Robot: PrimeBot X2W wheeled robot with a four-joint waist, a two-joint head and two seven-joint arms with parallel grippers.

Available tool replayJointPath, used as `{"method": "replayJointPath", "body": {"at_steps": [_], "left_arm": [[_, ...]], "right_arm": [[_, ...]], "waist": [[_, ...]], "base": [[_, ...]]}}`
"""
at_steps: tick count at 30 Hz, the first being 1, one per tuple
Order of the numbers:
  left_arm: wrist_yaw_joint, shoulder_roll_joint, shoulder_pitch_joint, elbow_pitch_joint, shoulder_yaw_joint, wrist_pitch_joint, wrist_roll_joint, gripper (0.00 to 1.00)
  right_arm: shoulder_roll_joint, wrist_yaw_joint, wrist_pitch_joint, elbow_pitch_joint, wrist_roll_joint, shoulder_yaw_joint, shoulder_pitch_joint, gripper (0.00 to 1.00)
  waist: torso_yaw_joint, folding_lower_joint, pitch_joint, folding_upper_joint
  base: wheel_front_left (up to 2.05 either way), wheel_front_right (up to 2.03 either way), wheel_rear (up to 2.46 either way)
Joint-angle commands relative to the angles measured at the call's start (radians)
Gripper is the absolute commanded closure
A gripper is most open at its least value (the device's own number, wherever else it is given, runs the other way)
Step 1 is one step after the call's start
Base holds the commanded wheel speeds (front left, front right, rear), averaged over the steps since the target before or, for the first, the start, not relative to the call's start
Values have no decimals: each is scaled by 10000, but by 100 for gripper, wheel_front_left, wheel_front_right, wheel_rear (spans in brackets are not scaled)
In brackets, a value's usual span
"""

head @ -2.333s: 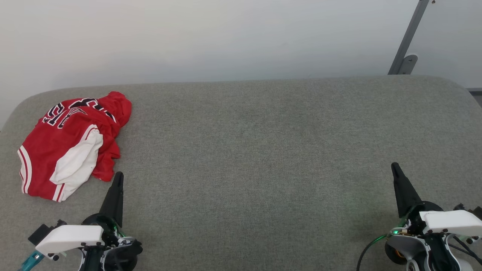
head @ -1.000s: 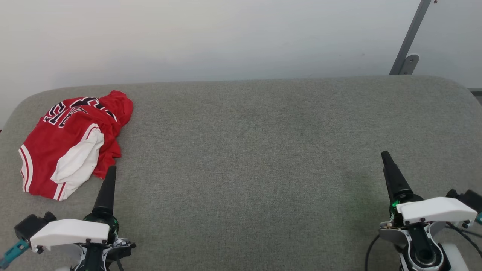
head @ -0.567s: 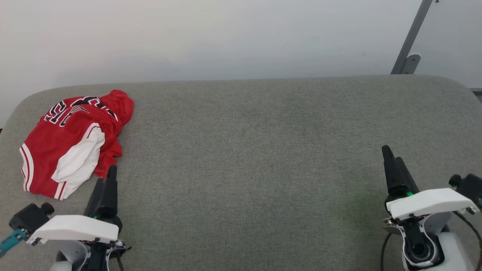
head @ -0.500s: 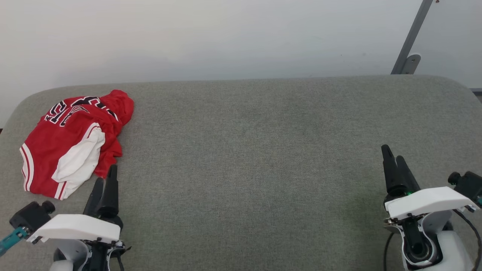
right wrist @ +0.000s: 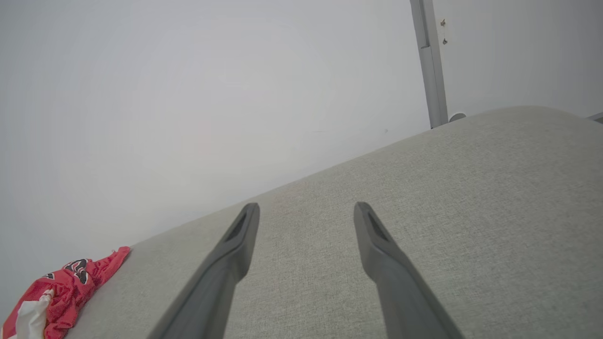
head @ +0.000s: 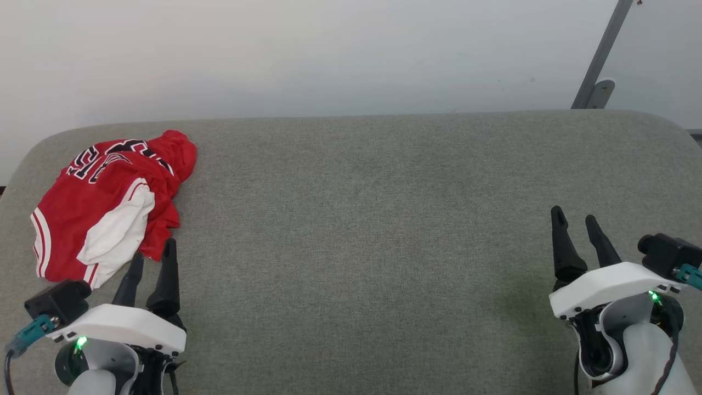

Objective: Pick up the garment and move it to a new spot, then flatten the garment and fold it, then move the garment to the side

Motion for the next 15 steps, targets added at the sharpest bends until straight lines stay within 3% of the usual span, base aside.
{"method": "replayJointPath", "body": {"at_steps": [1,15], "left_arm": [[57,153,-295,-99,-76,-112,395,0],[208,336,-49,-9,-269,-558,1916,0]], "right_arm": [[25,0,-130,-15,-476,-79,-300,0],[90,0,-581,169,-2463,-150,-330,0]], "waist": [[4,0,-1,0],[-38,0,-24,0]], "base": [[0,0,0],[0,0,0]]}}
